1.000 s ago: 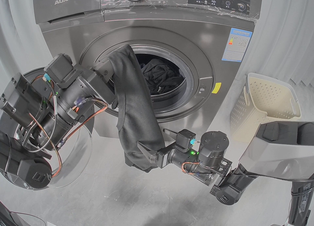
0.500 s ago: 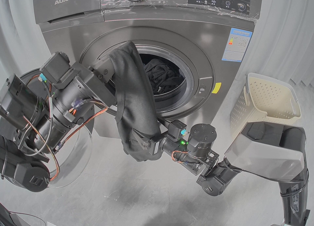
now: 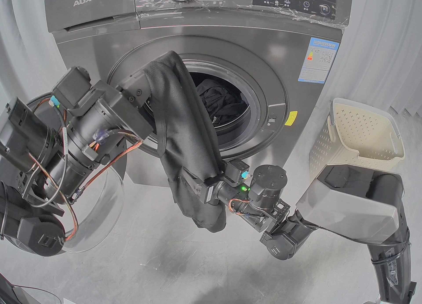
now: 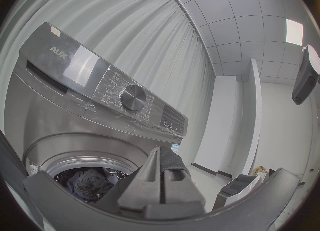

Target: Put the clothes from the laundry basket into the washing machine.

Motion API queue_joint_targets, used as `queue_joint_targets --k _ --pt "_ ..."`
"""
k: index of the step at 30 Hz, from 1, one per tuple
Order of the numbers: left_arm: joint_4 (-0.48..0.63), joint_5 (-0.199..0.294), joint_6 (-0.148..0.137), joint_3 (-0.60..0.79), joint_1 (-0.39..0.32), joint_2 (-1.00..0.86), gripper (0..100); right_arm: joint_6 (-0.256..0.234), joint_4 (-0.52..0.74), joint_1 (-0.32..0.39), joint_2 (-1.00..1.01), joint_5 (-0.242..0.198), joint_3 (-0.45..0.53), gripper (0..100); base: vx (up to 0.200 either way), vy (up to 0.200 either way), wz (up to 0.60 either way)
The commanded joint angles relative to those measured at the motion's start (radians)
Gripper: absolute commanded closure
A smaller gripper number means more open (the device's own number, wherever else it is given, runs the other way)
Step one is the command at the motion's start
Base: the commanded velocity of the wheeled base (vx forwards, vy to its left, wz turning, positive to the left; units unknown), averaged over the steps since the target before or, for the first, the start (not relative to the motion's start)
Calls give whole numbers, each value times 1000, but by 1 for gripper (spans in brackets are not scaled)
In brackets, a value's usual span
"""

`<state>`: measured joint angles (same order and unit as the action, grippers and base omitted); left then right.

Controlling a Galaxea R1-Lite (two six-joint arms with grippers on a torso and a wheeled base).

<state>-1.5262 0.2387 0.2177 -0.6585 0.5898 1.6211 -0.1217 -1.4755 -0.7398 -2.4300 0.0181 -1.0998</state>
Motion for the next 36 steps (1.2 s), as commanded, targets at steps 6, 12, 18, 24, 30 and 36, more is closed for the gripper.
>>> queue_joint_targets --k 6,12,18,24,30,36 --pt "18 -1 -1 -4 -88 6 100 -6 -9 39 140 5 149 100 0 0 0" --pt "40 -1 -1 14 -122 22 100 -9 -11 60 266 5 301 100 0 0 0" --pt "34 16 -4 86 -127 71 100 -26 -12 85 315 8 294 100 0 0 0" --pt "27 60 -8 155 -146 114 100 -27 -23 88 355 10 287 100 0 0 0" --pt "26 65 -11 188 -168 169 100 -26 -22 79 388 10 285 100 0 0 0" --pt "15 63 -32 209 -163 234 100 -24 -12 56 420 14 285 100 0 0 0"
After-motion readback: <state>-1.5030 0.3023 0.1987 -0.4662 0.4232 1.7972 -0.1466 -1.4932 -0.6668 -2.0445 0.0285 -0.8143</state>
